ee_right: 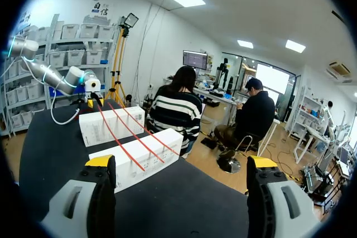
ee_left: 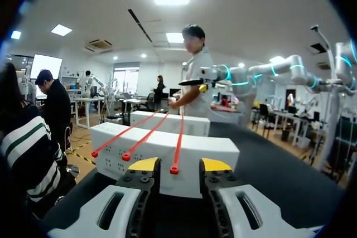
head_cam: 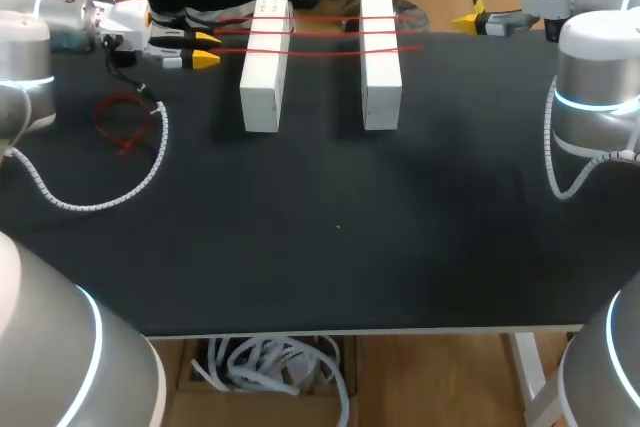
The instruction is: Grab the tape and strap the tape.
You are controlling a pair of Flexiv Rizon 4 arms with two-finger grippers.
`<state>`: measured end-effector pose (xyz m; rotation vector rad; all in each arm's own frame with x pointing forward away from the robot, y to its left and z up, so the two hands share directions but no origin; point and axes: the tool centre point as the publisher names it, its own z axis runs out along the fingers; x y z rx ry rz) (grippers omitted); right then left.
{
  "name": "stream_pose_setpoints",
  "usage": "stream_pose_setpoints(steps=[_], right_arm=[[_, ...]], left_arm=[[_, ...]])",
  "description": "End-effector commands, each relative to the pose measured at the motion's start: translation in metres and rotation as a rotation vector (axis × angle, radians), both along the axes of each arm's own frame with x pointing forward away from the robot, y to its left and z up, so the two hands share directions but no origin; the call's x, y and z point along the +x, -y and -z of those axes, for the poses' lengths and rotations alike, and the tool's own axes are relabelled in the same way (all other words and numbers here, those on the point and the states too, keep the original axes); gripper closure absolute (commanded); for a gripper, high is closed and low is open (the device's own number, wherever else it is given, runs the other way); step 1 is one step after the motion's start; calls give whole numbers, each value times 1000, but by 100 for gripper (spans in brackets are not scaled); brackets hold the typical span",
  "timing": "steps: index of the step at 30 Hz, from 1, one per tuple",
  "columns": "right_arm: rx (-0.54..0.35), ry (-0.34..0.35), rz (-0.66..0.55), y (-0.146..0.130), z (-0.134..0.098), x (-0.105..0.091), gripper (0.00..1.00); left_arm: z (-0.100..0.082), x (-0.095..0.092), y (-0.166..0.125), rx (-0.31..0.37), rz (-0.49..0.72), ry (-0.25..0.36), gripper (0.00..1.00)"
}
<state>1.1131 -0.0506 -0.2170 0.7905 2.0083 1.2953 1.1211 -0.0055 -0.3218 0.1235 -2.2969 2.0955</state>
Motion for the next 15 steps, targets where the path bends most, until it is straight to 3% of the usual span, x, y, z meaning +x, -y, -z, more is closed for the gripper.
stream_pose_setpoints(steps=[1,15], right_arm=[[0,0,0,0,0,0,0],[0,0,0,0,0,0,0]], left_arm=[[1,5,0,-3,5,0,70],[4,4,-3,11,28,6,73]])
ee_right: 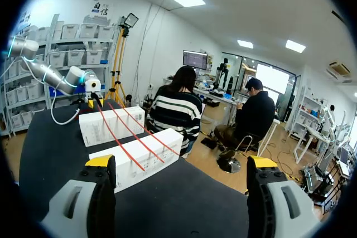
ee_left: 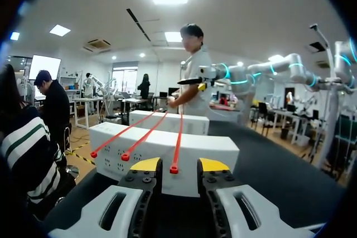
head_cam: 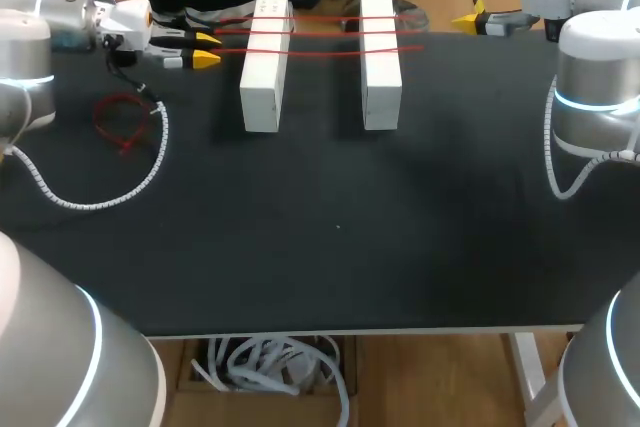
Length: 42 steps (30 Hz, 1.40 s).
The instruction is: Grab the tape and strap the tape.
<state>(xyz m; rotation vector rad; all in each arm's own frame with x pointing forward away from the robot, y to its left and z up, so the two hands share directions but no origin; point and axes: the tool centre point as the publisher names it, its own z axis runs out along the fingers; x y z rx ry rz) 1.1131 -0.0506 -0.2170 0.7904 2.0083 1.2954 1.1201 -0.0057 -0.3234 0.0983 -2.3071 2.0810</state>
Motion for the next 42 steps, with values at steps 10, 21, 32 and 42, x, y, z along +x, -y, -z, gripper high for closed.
stream_pose_setpoints(steps=[10,21,32,42], right_arm=[[0,0,0,0,0,0,0],[0,0,0,0,0,0,0],[0,0,0,0,0,0,0],[0,0,0,0,0,0,0]], left_arm=[[1,7,-4,-1,15,1,82],[0,9,-5,-7,10,1,83],[1,10,-6,-13,3,-5,85],[3,7,-6,-22,-1,-13,82]])
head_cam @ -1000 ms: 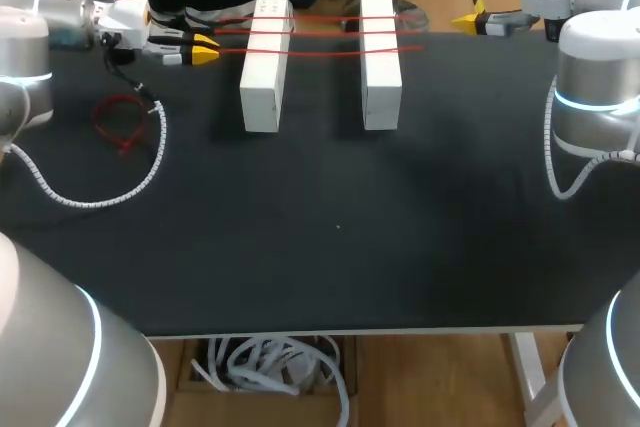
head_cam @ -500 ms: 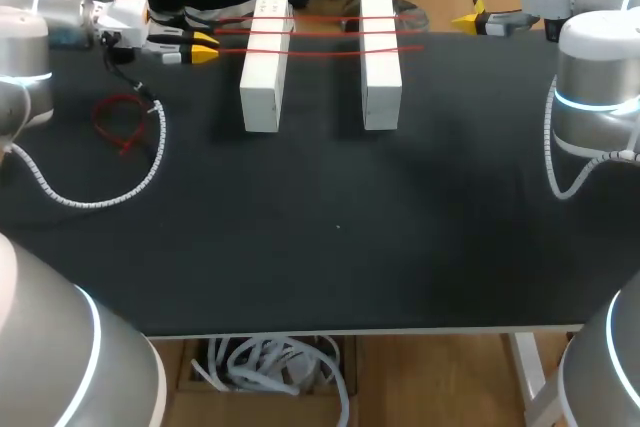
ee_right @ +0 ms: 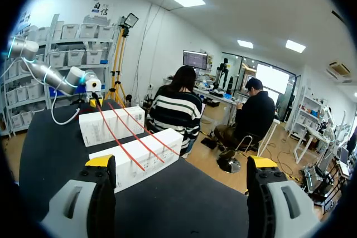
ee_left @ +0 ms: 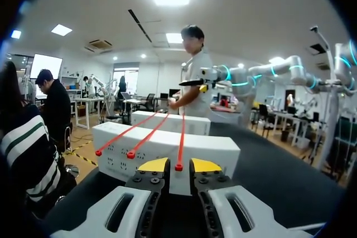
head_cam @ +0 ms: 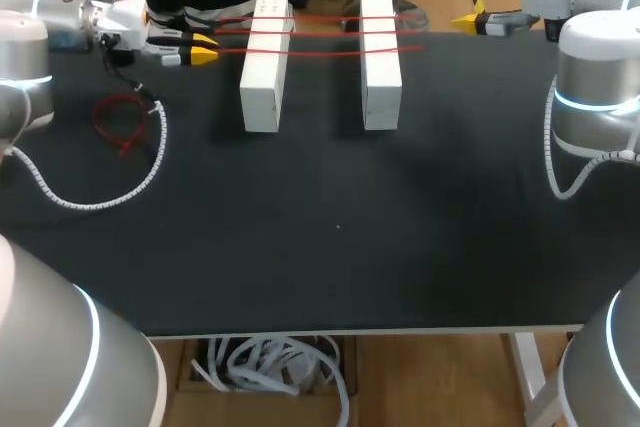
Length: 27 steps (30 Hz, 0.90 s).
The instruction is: Grab the tape and strap the tape.
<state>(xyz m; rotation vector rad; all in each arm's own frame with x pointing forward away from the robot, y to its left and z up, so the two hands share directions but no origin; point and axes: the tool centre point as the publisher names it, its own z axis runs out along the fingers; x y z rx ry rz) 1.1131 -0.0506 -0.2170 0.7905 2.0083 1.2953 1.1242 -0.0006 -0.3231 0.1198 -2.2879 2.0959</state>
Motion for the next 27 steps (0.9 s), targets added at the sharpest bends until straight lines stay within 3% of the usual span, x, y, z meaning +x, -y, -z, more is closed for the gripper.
stream_pose_setpoints(steps=[1,8,12,17,27], right_arm=[[0,0,0,0,0,0,0],[0,0,0,0,0,0,0],[0,0,0,0,0,0,0],[0,0,0,0,0,0,0],[0,0,0,0,0,0,0]], left_arm=[[3,3,-1,-8,7,-1,82],[2,4,1,-12,10,3,84],[2,2,3,-14,13,1,95],[2,1,3,-15,13,-1,100],[-6,-3,5,-10,27,12,100]])
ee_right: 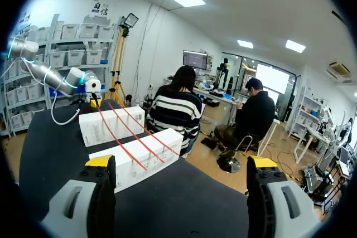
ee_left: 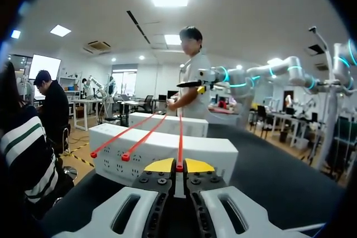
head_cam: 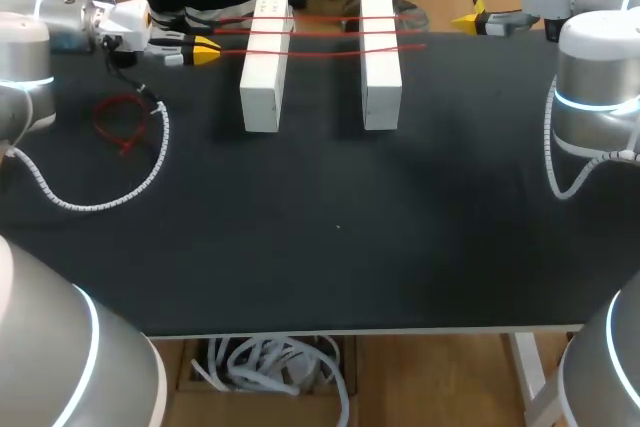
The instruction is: Grab the tape and strap the tape.
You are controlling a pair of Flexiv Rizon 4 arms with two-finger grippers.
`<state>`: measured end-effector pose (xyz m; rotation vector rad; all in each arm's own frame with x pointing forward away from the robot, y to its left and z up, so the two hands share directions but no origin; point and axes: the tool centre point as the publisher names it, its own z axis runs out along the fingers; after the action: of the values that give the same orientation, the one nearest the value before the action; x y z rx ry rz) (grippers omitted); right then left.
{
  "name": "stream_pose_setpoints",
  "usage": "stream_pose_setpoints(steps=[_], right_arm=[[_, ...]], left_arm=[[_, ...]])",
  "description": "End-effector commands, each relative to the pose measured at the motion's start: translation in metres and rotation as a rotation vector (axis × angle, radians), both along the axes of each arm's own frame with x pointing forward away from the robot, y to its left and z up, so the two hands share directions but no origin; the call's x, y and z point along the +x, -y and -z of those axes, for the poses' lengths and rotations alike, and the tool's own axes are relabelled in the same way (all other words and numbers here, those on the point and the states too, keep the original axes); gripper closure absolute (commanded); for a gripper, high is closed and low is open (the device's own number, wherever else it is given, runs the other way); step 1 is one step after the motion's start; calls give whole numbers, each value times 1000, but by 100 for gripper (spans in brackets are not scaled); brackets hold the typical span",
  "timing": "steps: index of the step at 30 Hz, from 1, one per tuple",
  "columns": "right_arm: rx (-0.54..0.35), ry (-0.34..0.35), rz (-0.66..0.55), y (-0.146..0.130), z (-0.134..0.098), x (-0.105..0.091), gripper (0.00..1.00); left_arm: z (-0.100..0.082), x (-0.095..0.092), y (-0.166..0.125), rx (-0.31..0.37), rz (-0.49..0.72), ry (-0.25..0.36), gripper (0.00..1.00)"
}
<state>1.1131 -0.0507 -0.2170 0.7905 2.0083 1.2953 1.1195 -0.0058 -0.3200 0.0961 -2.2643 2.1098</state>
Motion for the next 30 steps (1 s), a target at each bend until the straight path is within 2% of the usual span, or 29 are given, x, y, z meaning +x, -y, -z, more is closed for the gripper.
stream_pose_setpoints(steps=[1,8,13,17,23,30], right_arm=[[0,0,0,0,0,0,0],[0,0,0,0,0,0,0],[0,0,0,0,0,0,0],[0,0,0,0,0,0,0],[0,0,0,0,0,0,0],[0,0,0,0,0,0,0]], left_arm=[[-5,0,1,10,13,11,100],[-19,-7,8,16,-3,9,100],[-35,-16,21,-13,-18,21,100],[-53,-22,37,-52,-46,24,100],[-76,-31,67,-72,-59,51,100],[-102,-30,102,-118,-108,28,100]])
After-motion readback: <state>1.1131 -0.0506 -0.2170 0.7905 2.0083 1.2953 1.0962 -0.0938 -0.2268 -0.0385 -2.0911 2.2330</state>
